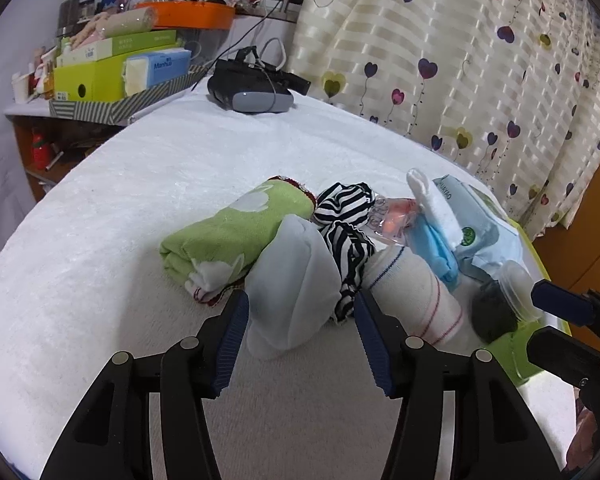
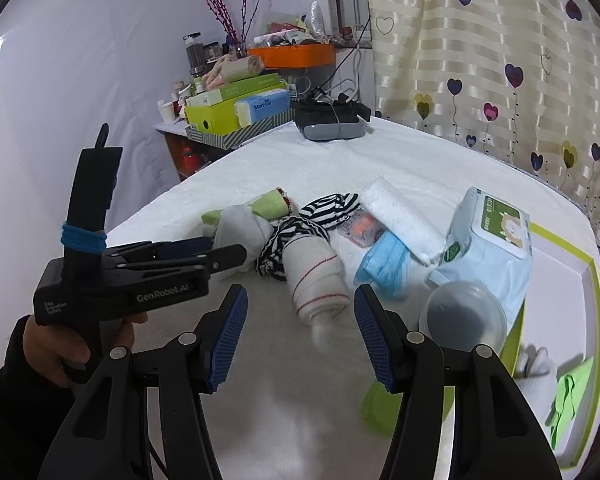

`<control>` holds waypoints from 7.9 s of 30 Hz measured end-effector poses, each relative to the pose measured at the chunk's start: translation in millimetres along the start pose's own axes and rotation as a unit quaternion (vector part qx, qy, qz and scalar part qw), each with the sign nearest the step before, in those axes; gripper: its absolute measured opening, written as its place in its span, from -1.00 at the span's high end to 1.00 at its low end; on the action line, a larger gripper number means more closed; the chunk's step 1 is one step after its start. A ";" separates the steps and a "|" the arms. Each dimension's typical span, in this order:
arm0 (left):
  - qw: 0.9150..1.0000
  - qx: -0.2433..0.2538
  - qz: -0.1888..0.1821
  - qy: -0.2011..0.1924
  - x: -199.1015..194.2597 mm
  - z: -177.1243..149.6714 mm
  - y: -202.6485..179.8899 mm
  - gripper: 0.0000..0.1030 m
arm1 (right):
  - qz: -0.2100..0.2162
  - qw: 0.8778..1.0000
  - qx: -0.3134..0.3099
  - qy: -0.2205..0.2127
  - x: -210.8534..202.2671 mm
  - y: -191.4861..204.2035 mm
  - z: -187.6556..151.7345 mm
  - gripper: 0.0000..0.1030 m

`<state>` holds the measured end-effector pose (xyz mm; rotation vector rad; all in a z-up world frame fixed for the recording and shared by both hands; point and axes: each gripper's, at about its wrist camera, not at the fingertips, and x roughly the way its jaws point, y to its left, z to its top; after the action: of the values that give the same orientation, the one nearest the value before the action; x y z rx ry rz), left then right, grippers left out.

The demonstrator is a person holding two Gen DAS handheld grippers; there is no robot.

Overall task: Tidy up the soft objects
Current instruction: 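Close the left gripper on the white sock, then close the right gripper on the rolled bandage while the left gripper holds the white sock, then carry the white sock and rolled bandage over the white box with both grippers, then lower the bandage into the box and open the right gripper while the left gripper releases the white sock, then withdraw both grippers from the box back toward the remaining soft items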

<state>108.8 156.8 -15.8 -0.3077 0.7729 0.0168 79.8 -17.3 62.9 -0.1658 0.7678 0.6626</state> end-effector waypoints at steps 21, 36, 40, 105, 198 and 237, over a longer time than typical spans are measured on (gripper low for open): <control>0.999 -0.036 -0.010 -0.002 -2.4 -8.2 12.2 0.43 | -0.046 0.995 -0.018 0.084 65.8 6.0 18.5 -0.10; 0.998 -0.052 -0.034 -0.011 -27.0 -24.1 20.0 0.43 | -0.086 0.984 -0.040 0.149 108.7 15.5 18.5 -0.10; 0.998 -0.051 -0.037 -0.013 -29.5 -24.1 21.2 0.43 | -0.091 0.984 -0.052 0.146 111.6 18.0 15.5 -0.06; 0.992 0.079 -0.082 -0.062 -107.6 -42.2 -118.2 0.43 | -0.051 0.995 0.037 -0.072 -102.1 -22.7 -34.6 0.08; 0.973 0.190 -0.125 0.049 57.9 -8.8 -326.9 0.40 | -0.148 0.958 0.235 -0.069 -123.5 -234.4 -117.6 -0.08; 0.977 0.164 -0.133 -0.022 -61.4 -25.8 -249.1 0.22 | -0.148 0.970 0.167 -0.097 -157.6 -140.4 -86.2 -0.08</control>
<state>78.8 -82.4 75.7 -0.0941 0.6720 -0.3520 31.2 -237.5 96.4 0.0918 0.6392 0.2553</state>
